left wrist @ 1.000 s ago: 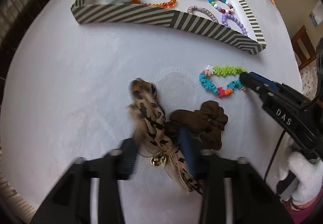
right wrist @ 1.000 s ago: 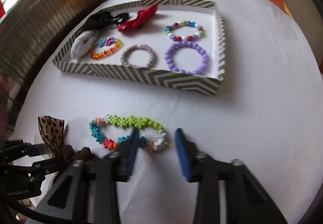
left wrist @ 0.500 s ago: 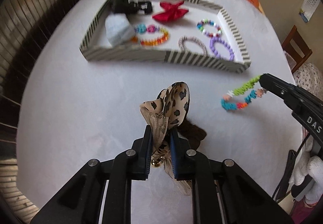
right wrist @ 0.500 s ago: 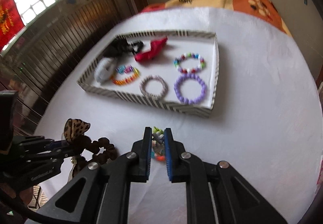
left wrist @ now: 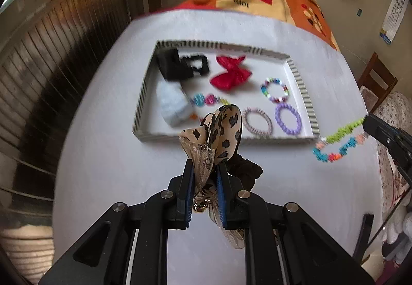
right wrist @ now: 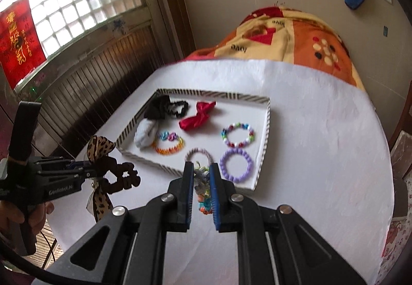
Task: Organize jewelry
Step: 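Carry the leopard bow and flower bracelet into the tray and open both tools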
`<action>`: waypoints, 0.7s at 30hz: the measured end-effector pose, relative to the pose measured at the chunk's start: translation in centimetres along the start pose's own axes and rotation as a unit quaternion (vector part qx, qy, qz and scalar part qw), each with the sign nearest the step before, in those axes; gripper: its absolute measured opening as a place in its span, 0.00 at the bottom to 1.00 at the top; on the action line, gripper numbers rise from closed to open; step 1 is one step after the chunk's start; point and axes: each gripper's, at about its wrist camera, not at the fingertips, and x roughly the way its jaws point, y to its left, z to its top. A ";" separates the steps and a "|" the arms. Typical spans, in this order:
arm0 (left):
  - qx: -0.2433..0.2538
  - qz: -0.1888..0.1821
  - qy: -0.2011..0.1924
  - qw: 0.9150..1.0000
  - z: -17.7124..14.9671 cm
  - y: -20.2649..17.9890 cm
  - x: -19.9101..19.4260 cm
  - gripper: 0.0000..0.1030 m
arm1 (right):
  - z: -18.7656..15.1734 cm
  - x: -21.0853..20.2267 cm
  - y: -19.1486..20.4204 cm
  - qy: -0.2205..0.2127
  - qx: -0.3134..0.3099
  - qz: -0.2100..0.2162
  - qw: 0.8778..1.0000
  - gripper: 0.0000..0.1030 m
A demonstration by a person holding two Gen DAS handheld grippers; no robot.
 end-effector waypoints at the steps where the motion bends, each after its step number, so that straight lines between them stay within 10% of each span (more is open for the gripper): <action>1: 0.001 0.001 -0.003 1.000 0.5 0.1 0.0 0.00 | 0.3 0.0 0.1 -0.002 -0.001 -0.001 1.000 0.12; 21: 0.041 -0.003 -0.009 0.999 6.9 -0.6 2.7 0.00 | 6.0 5.4 -1.4 0.016 0.004 -0.028 0.999 0.12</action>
